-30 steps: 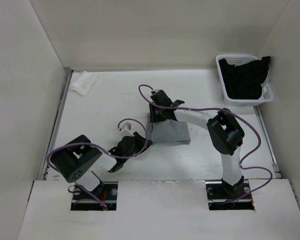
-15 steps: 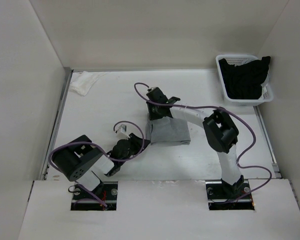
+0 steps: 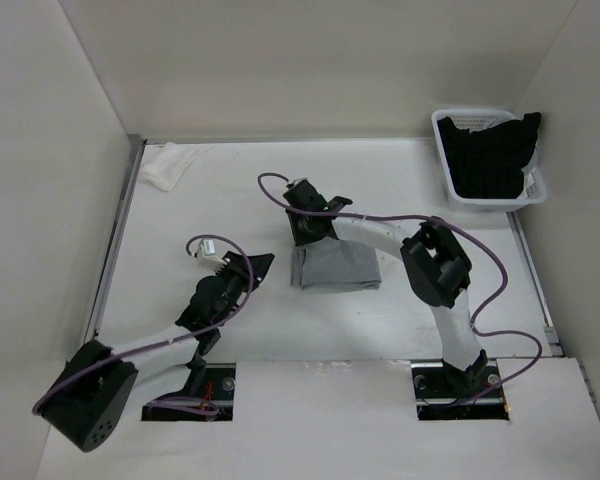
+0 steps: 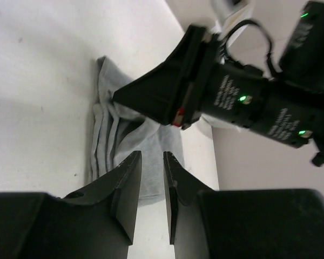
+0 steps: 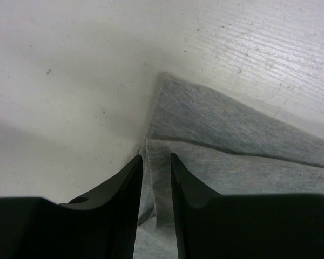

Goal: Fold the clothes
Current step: Fold the tank top

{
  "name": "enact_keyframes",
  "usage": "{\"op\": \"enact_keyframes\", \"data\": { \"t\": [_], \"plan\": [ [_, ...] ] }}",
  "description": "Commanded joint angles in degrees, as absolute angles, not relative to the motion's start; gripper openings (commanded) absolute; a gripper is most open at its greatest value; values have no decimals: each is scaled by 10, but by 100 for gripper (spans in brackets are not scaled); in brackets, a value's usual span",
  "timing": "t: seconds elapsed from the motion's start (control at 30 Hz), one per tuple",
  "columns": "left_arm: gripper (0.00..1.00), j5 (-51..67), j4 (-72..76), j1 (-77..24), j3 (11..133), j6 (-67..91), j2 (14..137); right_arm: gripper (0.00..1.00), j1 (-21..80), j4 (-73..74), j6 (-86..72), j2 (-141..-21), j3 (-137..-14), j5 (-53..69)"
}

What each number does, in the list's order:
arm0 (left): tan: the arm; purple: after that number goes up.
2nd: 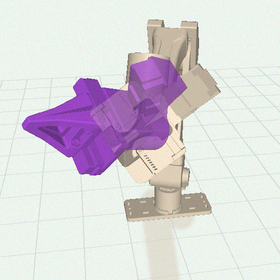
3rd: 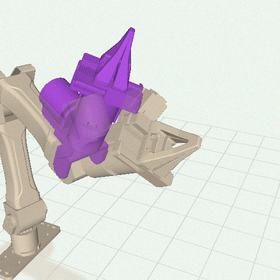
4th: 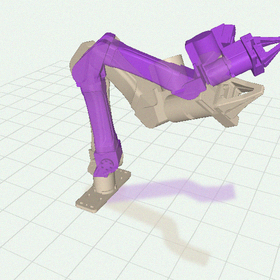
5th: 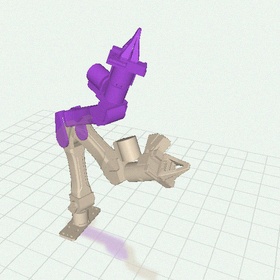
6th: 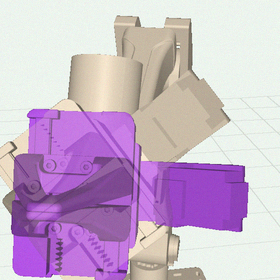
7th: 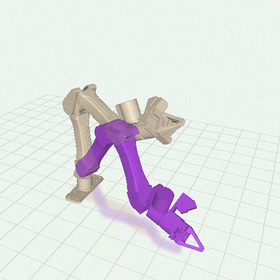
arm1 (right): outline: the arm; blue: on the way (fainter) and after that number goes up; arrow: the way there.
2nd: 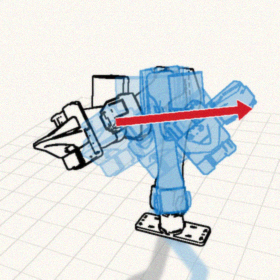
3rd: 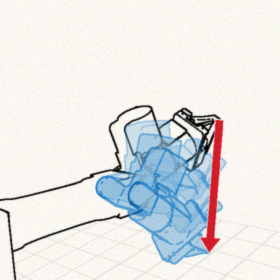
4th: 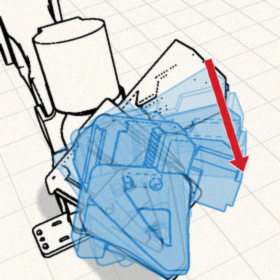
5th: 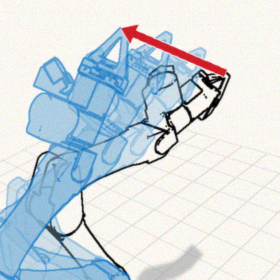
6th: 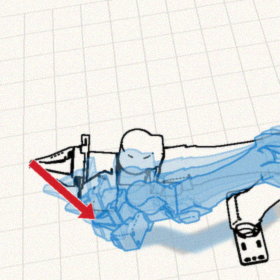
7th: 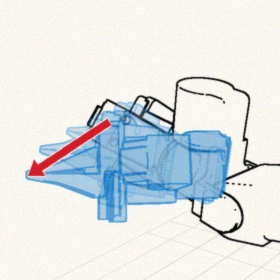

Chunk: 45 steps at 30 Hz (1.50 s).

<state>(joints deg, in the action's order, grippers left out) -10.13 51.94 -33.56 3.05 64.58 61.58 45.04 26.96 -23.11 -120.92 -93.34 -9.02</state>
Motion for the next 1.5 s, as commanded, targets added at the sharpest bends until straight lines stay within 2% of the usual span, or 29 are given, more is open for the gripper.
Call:
{"op": "enact_keyframes", "data": {
  "t": [0.0,0.17,0.3,0.5,0.6,0.83,1.47],
  "plan": [
    [22,-104,405,-320,36,606,535,32,457,278,-221,-1222,-966,-112],
    [22,-93,336,-289,39,596,449,29,457,286,-220,-1240,-980,-122],
    [23,-87,321,-277,37,596,437,27,457,301,-217,-1255,-999,-124],
    [23,-79,335,-278,35,599,462,10,459,297,-227,-1248,-1005,-160],
    [23,-78,341,-282,35,601,468,6,462,290,-231,-1236,-1005,-177],
    [23,-78,341,-290,35,604,475,3,464,264,-251,-1213,-1003,-186],
    [22,-105,359,-342,31,622,498,5,461,200,-348,-1266,-1030,-214]
  ]
}}
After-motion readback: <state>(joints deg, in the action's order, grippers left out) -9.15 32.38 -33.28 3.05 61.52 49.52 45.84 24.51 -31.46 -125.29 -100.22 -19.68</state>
